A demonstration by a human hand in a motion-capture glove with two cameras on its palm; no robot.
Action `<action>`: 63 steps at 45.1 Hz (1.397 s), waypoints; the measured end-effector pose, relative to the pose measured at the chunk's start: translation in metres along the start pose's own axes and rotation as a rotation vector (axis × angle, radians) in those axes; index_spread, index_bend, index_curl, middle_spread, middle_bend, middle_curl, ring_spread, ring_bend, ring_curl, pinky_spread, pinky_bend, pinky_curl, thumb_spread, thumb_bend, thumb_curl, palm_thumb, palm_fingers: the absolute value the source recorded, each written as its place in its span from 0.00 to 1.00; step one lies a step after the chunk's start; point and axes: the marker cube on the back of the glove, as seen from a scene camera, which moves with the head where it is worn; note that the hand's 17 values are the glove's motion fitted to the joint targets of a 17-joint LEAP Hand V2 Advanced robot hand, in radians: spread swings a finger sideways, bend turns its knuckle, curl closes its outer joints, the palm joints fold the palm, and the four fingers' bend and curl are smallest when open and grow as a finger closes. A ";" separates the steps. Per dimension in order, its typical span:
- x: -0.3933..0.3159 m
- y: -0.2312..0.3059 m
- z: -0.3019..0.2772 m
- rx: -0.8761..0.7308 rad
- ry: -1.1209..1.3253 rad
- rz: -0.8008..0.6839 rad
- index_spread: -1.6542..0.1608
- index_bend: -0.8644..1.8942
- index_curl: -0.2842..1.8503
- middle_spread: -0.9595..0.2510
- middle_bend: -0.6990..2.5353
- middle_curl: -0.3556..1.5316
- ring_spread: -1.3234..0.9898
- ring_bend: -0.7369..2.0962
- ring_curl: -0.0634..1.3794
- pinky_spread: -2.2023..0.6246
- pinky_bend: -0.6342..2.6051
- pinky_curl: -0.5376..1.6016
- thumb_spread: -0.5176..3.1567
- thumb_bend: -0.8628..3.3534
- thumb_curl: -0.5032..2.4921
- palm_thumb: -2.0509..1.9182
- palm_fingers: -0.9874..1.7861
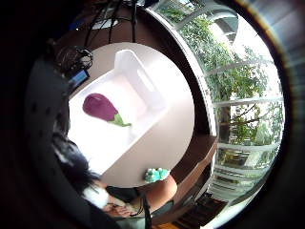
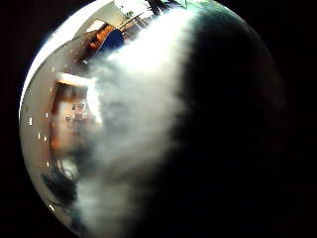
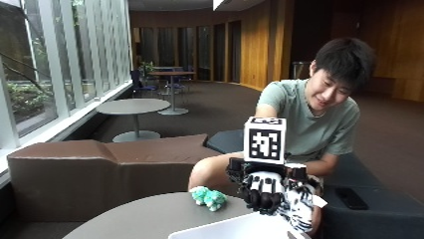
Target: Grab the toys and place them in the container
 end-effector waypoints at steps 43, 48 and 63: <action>0.010 -0.015 0.033 -0.323 0.058 0.019 0.78 0.47 0.54 0.59 0.46 0.65 0.40 0.67 0.57 0.67 0.51 0.50 0.46 0.20 0.45 0.63 0.45; 0.013 -0.011 0.037 -0.383 0.123 0.021 0.78 0.45 0.53 0.58 0.45 0.64 0.41 0.64 0.55 0.68 0.51 0.50 0.48 0.20 0.43 0.62 0.42; 0.052 0.016 0.007 -0.425 0.227 0.059 0.78 0.37 0.45 0.66 0.33 0.54 0.47 0.45 0.43 0.75 0.49 0.46 0.49 0.20 0.37 0.59 0.30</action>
